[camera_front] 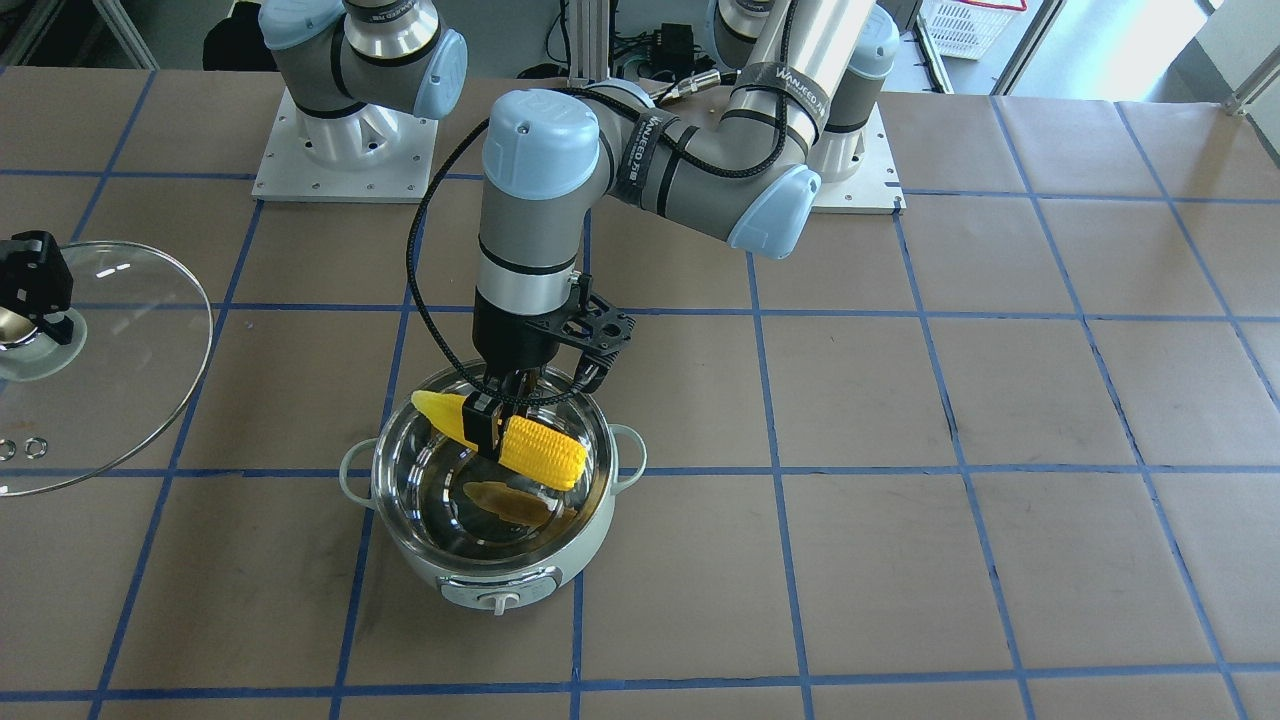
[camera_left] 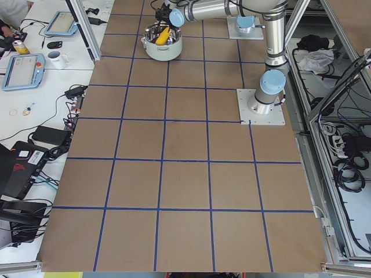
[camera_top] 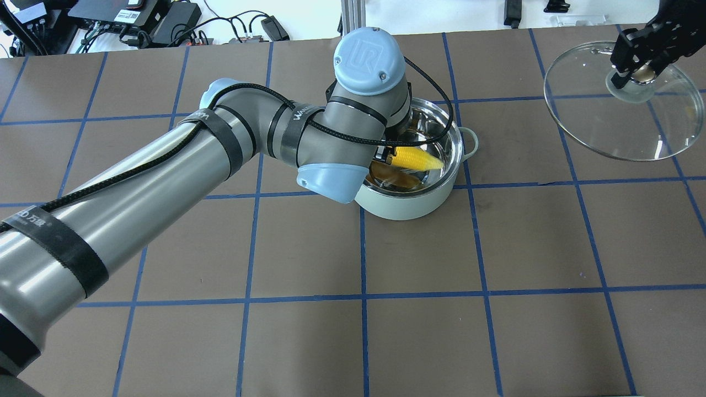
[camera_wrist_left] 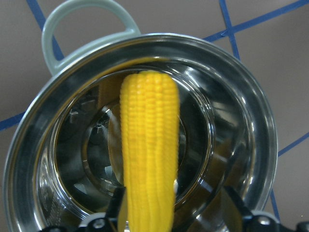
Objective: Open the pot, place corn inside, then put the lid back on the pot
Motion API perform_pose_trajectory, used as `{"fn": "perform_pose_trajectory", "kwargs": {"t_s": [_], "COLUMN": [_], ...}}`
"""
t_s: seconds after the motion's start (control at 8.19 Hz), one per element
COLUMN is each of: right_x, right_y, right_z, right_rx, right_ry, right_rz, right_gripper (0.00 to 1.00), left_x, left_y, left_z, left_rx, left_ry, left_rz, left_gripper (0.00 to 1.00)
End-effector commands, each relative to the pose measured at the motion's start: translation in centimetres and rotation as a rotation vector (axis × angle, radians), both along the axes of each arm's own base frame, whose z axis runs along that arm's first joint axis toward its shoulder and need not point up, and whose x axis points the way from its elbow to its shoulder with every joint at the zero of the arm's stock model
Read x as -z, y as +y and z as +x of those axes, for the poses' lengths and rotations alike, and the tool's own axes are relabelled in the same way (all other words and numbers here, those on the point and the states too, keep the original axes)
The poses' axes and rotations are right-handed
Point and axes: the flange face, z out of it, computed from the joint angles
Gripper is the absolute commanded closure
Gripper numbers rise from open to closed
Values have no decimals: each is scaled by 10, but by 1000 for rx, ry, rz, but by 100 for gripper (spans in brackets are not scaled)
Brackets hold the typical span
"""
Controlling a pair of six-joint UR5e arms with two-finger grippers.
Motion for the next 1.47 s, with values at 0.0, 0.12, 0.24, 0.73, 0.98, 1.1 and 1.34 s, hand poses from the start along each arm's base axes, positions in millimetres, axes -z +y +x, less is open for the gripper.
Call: {"fn": "perform_pose_trajectory", "kwargs": {"t_s": [0.0, 0.12, 0.24, 0.73, 0.98, 1.1, 1.34], "right_x": [0, -1, -4, -1, 9, 19, 39], "right_y": [0, 0, 0, -12, -18, -25, -36], "right_z": [0, 2, 3, 58, 121, 130, 187], "right_rx": [-1, 1, 8, 75, 110, 104, 127], "right_ry": [-3, -6, -5, -54, -93, -99, -103], "right_rz": [-1, -3, -11, -23, -15, -13, -35], "right_gripper": [81, 81, 80, 80, 81, 81, 82], "left_x": [-13, -24, -35, -68, -89, -97, -116], "left_y": [3, 5, 7, 24, -8, -18, -25], "left_z": [1, 3, 7, 23, 87, 116, 169], "left_rx": [18, 87, 221, 539, 500, 556, 628], "left_ry": [5, -10, -45, -105, -124, -164, -239], "left_rz": [-22, -48, -86, -73, -100, -109, -88], "left_gripper": [0, 0, 0, 0, 0, 0, 0]}}
